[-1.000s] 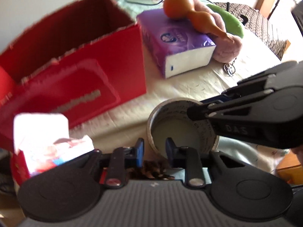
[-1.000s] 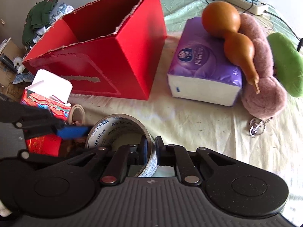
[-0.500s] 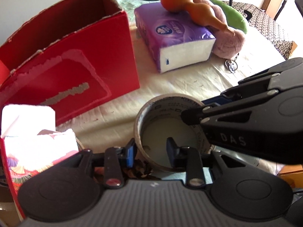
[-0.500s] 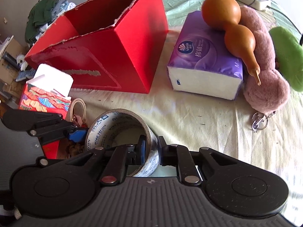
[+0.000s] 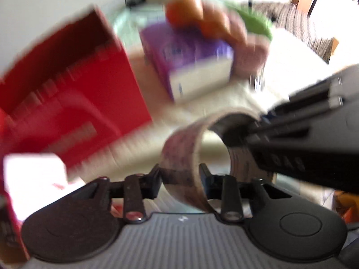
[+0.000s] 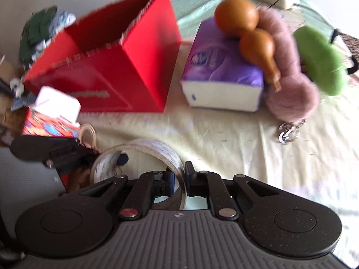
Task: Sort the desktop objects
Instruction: 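Lift the tape roll with the right gripper and carry it over the red box, then lower the tape roll into the red box and open the right gripper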
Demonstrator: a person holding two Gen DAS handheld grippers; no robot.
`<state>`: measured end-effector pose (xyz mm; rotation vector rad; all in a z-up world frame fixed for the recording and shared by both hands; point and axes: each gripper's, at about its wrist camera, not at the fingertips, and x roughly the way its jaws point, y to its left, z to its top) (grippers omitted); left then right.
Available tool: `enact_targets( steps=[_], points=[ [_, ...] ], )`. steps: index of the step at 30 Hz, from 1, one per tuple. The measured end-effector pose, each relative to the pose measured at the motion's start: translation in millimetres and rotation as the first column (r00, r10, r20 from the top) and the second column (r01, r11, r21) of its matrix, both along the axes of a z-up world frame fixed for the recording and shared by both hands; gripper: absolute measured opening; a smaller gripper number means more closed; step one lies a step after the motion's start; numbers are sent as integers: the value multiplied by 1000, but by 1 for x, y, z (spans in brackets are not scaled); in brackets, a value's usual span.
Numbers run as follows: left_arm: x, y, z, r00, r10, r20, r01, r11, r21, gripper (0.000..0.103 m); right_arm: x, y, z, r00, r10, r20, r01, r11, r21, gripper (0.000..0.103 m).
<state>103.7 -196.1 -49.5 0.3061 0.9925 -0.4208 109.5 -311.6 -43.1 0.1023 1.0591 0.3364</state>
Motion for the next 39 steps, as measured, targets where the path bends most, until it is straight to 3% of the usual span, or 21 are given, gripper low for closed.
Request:
enact_targets(
  steps=[6, 10, 15, 18, 21, 25, 27, 29, 30, 31, 34, 37, 39],
  points=[
    [15, 21, 67, 987, -6, 161, 23, 994, -105, 25, 2, 1, 66, 984, -90, 154, 85, 996, 39, 9],
    [30, 52, 106, 970, 46, 238, -6, 986, -164, 25, 16, 19, 101, 968, -90, 236, 74, 995, 74, 9],
    [63, 103, 135, 938, 139, 318, -97, 985, -146, 26, 61, 65, 126, 944, -35, 328, 2, 995, 103, 9],
    [100, 141, 112, 946, 215, 243, -190, 974, -122, 25, 107, 105, 112, 962, 10, 272, -39, 994, 102, 9],
    [140, 174, 75, 951, 281, 131, -273, 959, -74, 24, 151, 148, 79, 985, 66, 160, -80, 994, 79, 9],
    [181, 204, 22, 937, 350, -9, -350, 937, 16, 24, 198, 200, 33, 994, 113, 1, -113, 992, 59, 9],
    [192, 211, 3, 927, 373, -41, -370, 926, 76, 33, 211, 220, 15, 991, 124, -44, -123, 992, 27, 9],
    [198, 206, -4, 935, 352, -49, -344, 930, 126, 38, 219, 234, 3, 990, 126, -55, -129, 991, -38, 14],
    [197, 205, -1, 936, 348, -46, -340, 932, 125, 47, 223, 236, -3, 990, 123, -64, -126, 991, -45, 16],
    [195, 204, 3, 938, 344, -44, -336, 933, 125, 49, 226, 234, -6, 990, 114, -80, -117, 993, -27, 16],
    [192, 200, 13, 943, 331, -36, -324, 938, 125, 53, 234, 226, -10, 988, 94, -122, -92, 996, 22, 38],
    [188, 196, 23, 948, 318, -29, -312, 942, 125, 55, 228, 227, -1, 993, 99, -68, -103, 993, -63, 38],
    [185, 194, 30, 951, 309, -24, -304, 945, 125, 66, 221, 219, 11, 995, 101, -22, -102, 993, -56, 40]
  ],
)
